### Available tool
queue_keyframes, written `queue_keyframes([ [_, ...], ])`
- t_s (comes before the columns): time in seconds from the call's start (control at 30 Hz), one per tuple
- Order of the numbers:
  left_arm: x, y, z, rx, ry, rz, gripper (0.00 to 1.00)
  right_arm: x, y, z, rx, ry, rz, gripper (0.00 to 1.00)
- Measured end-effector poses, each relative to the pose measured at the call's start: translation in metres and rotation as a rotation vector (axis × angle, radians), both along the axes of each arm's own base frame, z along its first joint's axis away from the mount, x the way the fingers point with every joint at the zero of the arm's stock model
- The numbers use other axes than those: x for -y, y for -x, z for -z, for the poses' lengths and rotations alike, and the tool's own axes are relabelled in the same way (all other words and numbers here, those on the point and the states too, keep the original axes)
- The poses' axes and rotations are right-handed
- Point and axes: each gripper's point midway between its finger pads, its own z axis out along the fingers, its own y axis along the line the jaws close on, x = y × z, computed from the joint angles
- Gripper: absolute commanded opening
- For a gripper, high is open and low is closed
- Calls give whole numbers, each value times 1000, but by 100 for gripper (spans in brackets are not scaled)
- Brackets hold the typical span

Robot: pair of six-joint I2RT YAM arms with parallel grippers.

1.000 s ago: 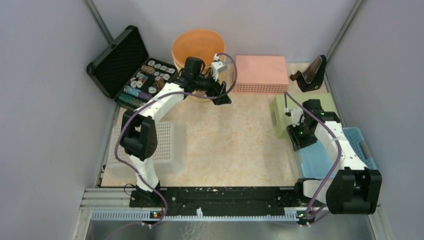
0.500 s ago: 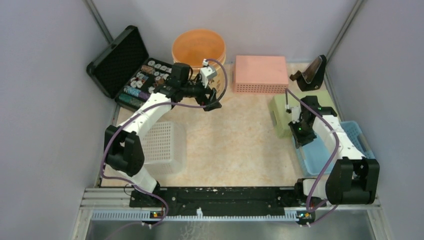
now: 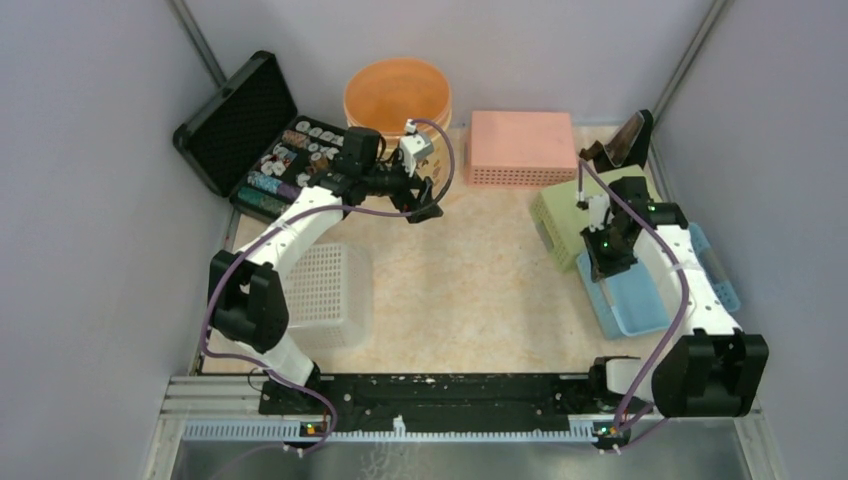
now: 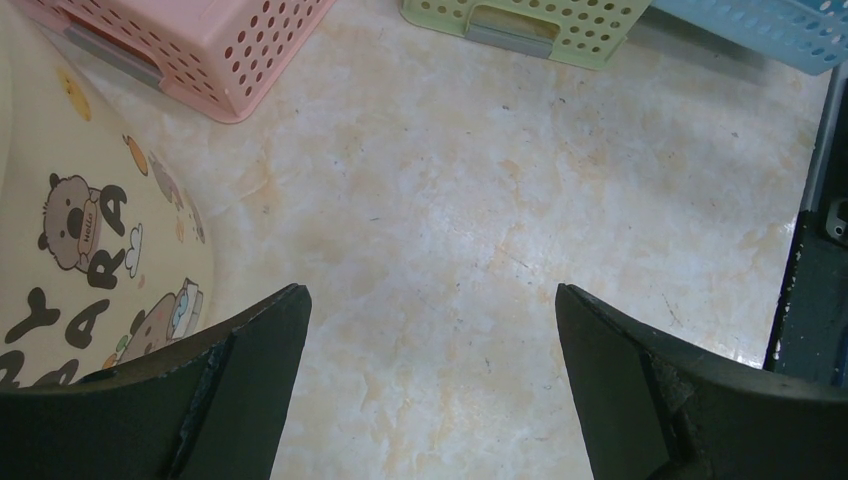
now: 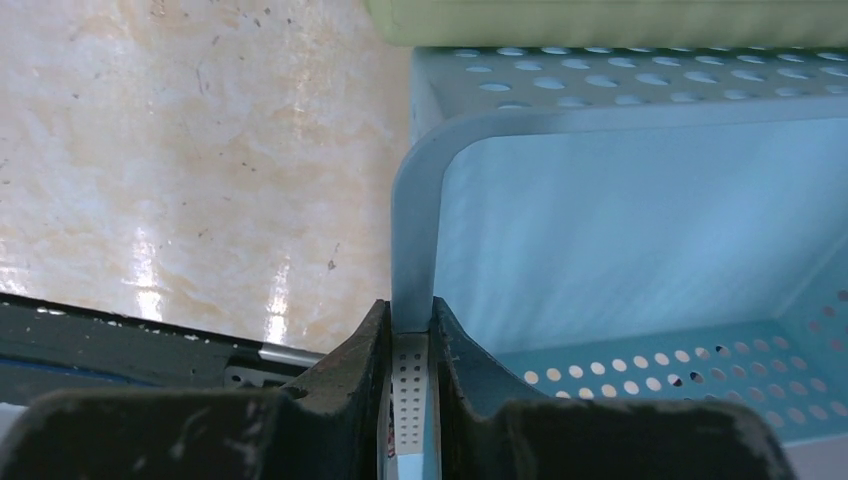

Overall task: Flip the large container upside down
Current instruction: Pick up the container from the center of the board.

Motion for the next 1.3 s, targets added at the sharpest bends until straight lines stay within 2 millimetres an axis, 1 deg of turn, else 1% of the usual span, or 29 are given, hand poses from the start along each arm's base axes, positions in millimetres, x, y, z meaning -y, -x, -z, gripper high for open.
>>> queue_keyframes([
  [0.13, 0, 1, -1, 2, 1, 1, 99, -2, -4, -34, 72, -12, 7, 0],
  [0.23, 0, 2, -4, 5, 8, 8, 99, -3, -5, -65, 139, -21, 13, 0],
  [0.33, 2, 5, -6, 5, 18, 23, 99, -3, -9, -104, 256, -22, 10, 0],
  [0.4, 3, 7, -8, 5, 27, 39, 99, -4, -14, -133, 366, -28, -4, 0],
  [0.43, 4, 9, -9, 5, 32, 50, 99, -6, -14, -149, 420, -39, -8, 0],
  [0.57, 7, 14, -11, 5, 51, 90, 99, -17, -5, -194, 574, -105, -30, 0],
  [0.67, 10, 20, -12, 2, 63, 124, 99, -33, -1, -218, 642, -190, -72, 0],
  [0.73, 10, 24, -13, 1, 67, 143, 99, -47, 2, -229, 666, -260, -112, 0],
  [0.8, 10, 27, -15, 0, 71, 157, 99, -60, 3, -233, 664, -329, -150, 0],
  [0.87, 10, 31, -20, 11, 78, 170, 99, -73, 2, -234, 643, -401, -184, 0],
  [1.07, 7, 41, -36, 52, 91, 198, 99, -104, -9, -236, 573, -590, -241, 0],
  [1.13, 6, 44, -38, 57, 87, 204, 99, -113, -8, -242, 570, -650, -257, 0],
  [1.3, 1, 48, -40, 66, 77, 206, 99, -138, -2, -268, 579, -837, -320, 0],
])
